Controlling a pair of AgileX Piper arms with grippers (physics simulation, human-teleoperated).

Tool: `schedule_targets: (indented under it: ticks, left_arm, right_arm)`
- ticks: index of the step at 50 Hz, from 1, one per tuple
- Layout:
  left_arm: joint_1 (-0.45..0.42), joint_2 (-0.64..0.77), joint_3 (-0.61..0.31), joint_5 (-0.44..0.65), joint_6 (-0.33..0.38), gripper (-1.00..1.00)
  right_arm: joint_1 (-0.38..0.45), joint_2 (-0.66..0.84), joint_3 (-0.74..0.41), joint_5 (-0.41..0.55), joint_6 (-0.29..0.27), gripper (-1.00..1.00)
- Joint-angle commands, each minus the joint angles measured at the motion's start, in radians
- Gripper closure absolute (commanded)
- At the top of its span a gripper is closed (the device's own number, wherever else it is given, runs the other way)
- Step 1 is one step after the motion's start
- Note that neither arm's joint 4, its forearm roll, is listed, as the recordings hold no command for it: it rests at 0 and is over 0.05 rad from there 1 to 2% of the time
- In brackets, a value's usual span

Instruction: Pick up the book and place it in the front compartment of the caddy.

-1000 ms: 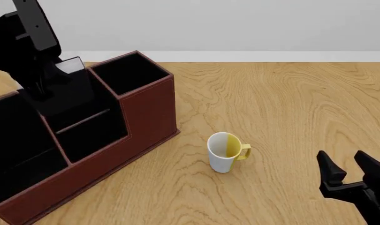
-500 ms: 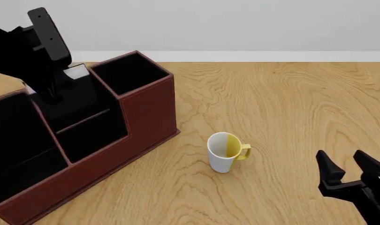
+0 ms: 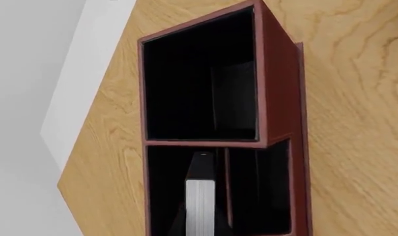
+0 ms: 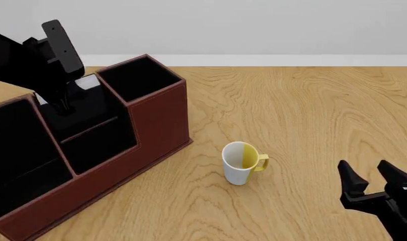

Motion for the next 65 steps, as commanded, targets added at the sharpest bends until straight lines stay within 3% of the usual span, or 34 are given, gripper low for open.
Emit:
schedule_targets:
  ticks: [1,9,14,16,18,24,25,27,45,61,65]
  left_arm:
    - [-0.007,0.008,0.001,-0.040,0.008,1.00]
    - [0.014,0.021,0.026,-0.073,0.045,1.00]
    - [0.018,0.033,0.012,-0.072,0.029,1.00]
    - [0.022,0.028,0.046,-0.085,0.054,1.00]
    - [0.016,0.034,0.032,-0.084,0.030,1.00]
    - [0.025,0.044,0.049,-0.105,0.049,1.00]
    - [0.012,0.047,0.032,-0.099,0.016,1.00]
    - [0.025,0.050,0.051,-0.117,0.048,1.00]
    - [0.045,0.085,0.079,-0.165,0.062,1.00]
    - [0.071,0.127,0.062,-0.199,0.078,1.00]
    - [0.064,0.138,0.044,-0.204,0.055,1.00]
  right_arm:
    - [-0.001,0.022,0.000,-0.021,-0.001,-1.00]
    - [-0.002,0.021,0.000,-0.019,-0.004,-1.00]
    - [-0.003,0.016,0.000,-0.014,-0.005,-1.00]
    - [-0.004,0.007,0.000,-0.006,-0.005,-1.00]
    - [-0.005,0.005,0.000,-0.004,-0.005,-1.00]
    - [-0.008,0.002,0.000,0.000,-0.005,-1.00]
    - [-0.008,0.010,0.000,-0.006,-0.005,-1.00]
    - [-0.010,0.015,0.000,-0.011,-0.004,-1.00]
    - [-0.015,0.050,0.000,-0.042,-0.010,-1.00]
    - [-0.016,0.043,0.000,-0.034,-0.007,-1.00]
    - [-0.016,0.038,0.000,-0.027,-0.006,-1.00]
